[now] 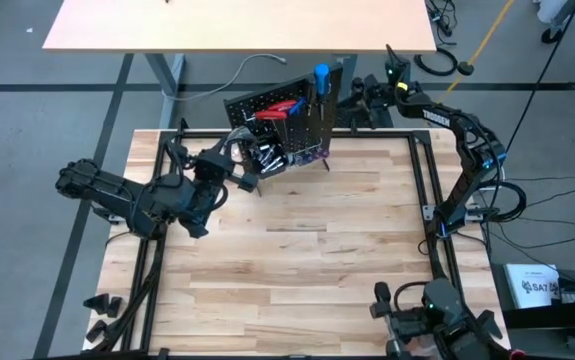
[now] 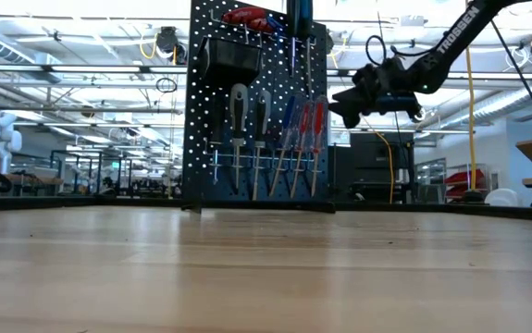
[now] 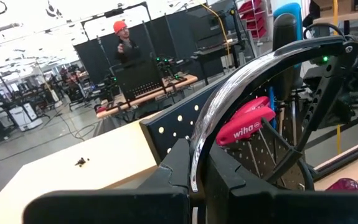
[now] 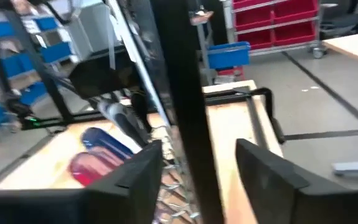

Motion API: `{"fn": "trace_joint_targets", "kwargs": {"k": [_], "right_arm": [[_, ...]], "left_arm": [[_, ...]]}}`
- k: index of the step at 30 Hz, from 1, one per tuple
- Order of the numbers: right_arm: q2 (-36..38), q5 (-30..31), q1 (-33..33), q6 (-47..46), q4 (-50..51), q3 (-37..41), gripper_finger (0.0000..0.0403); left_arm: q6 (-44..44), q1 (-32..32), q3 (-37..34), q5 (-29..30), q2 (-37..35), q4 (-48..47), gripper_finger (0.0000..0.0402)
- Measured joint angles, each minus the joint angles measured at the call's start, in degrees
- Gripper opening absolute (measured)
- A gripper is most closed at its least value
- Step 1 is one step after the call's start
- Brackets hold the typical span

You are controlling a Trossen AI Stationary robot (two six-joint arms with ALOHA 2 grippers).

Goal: Hang tools onto peg board
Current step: Put the safety glass into the black bin on the pegboard

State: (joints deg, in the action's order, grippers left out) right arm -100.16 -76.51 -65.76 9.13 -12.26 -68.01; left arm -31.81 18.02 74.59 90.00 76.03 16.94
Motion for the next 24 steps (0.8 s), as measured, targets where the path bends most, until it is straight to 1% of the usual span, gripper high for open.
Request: {"fn": "trace_joint_targets", "kwargs": {"k": [2, 4, 8, 12, 15, 17, 20, 24], "right_arm": [[0.0, 1.74, -0.04, 0.84, 0.08, 0.0, 0.0218], [0.0, 1.17, -0.22, 0.98, 0.23, 0.0, 0.0246], [0.0, -4.21, 0.72, 3.56, 0.21, 0.0, 0.0277], [0.0, -4.31, 1.76, 6.87, -0.26, 0.0, 0.0282], [0.0, -2.39, 3.39, 8.12, -2.84, 0.0, 0.0283], [-0.01, -1.11, 4.31, 7.99, -4.92, 0.0, 0.0283], [0.0, -1.19, 5.2, 7.38, -6.47, 0.0, 0.0283], [0.0, -1.42, 5.44, 5.39, -4.55, 0.0, 0.0283]], "left_arm": [[-0.02, 0.0, 0.0, 0.0, 0.0, 0.05, 0.0016], [-0.02, 0.0, 0.0, 0.0, 0.0, 0.05, 0.0016], [-0.02, -0.25, 0.0, 0.0, 0.0, 0.05, 0.0016], [-0.02, -0.48, 0.0, 0.01, 0.0, 0.05, 0.0016], [-0.02, -0.61, 0.0, 0.0, 0.0, 0.07, 0.0016], [0.0, -0.7, 0.0, 0.0, 0.0, 0.07, 0.0016], [0.0, -0.76, 0.0, 0.02, 0.0, 0.07, 0.0016], [0.0, -0.74, 0.0, 0.0, 0.0, 0.07, 0.0016]]}}
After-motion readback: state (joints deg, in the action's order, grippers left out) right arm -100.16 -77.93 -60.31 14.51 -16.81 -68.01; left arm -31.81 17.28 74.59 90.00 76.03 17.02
